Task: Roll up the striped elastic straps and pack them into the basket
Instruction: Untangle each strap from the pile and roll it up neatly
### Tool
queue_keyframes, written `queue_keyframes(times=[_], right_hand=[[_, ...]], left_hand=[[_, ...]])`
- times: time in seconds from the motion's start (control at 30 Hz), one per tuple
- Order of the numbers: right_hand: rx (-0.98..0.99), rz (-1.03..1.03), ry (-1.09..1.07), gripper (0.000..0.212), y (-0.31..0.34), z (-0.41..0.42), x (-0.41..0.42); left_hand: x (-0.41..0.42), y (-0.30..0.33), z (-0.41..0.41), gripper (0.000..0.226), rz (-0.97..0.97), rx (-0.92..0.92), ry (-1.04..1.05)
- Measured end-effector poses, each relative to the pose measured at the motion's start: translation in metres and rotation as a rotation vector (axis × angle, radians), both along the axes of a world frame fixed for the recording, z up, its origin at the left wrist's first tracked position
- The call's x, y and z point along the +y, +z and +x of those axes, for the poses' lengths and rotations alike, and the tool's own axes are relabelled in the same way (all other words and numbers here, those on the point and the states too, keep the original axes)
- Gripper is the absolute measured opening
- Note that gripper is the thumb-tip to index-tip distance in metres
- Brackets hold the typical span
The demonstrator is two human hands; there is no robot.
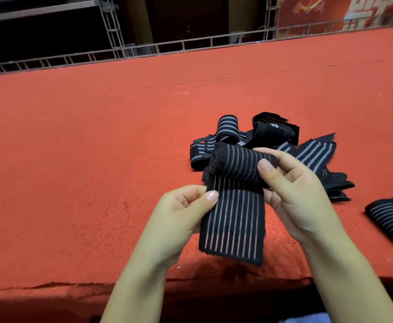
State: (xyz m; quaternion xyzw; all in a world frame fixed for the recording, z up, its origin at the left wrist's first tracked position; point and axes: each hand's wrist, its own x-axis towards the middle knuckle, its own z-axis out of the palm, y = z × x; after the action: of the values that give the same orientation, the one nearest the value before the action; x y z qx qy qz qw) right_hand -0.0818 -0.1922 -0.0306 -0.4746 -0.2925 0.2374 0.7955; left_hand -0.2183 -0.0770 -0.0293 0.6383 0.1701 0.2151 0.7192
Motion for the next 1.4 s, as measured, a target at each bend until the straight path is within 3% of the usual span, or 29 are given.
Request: queue_keyframes(times=[0.2,0.43,0.5,0.6,0.7,0.8,0.87,0.93,1.07,1.2,1.4], right_hand=[[-0.146,-0.015,-0.133,0.028,-0.005,-0.006,0.005],[-0.451,-0.098,-0.198,0.027,-0.004,-0.010,-0.001],[-0.497,-0.103,-0.168,0.029,-0.003,-0.011,-0.003],[-0.553,-0.108,-0.119,0.032,-0.002,-0.011,-0.005],[-0.588,-0.124,-0.096,0.038,-0.003,-0.012,-0.005],[-0.575,-0.139,-0.064,0.035,-0.005,-0.013,-0.004],[-0.506,-0.146,-0.001,0.029,-0.005,-0.015,-0.004],[-0.423,-0.165,0.048,0.035,-0.004,-0.015,-0.003],[-0.263,-0.278,0.064,0.045,-0.009,-0.013,0.002],[-0.115,-0.227,0.156,0.040,-0.008,-0.012,0.001],[-0.169,-0.148,0.123,0.034,-0.009,-0.008,-0.003]], left_hand=[[-0.001,0.002,0.002,0.018,0.045,-0.033,0.042],[0.001,0.000,0.005,0.017,-0.067,-0.051,0.009],[0.003,-0.003,0.006,0.028,-0.090,-0.042,0.023],[0.006,-0.006,0.007,0.062,-0.059,-0.035,0.012],[0.004,-0.006,0.008,0.059,-0.023,-0.029,0.021],[0.006,-0.009,0.012,0.053,-0.023,-0.018,0.110],[0.008,-0.010,0.012,0.061,-0.020,-0.056,0.153],[0.009,-0.011,0.011,0.062,-0.007,-0.095,0.160],[0.007,-0.012,0.011,0.036,-0.031,-0.154,0.092],[0.010,-0.015,0.007,0.043,-0.021,-0.167,0.042],[0.011,-0.012,0.006,0.060,-0.043,-0.122,-0.104]])
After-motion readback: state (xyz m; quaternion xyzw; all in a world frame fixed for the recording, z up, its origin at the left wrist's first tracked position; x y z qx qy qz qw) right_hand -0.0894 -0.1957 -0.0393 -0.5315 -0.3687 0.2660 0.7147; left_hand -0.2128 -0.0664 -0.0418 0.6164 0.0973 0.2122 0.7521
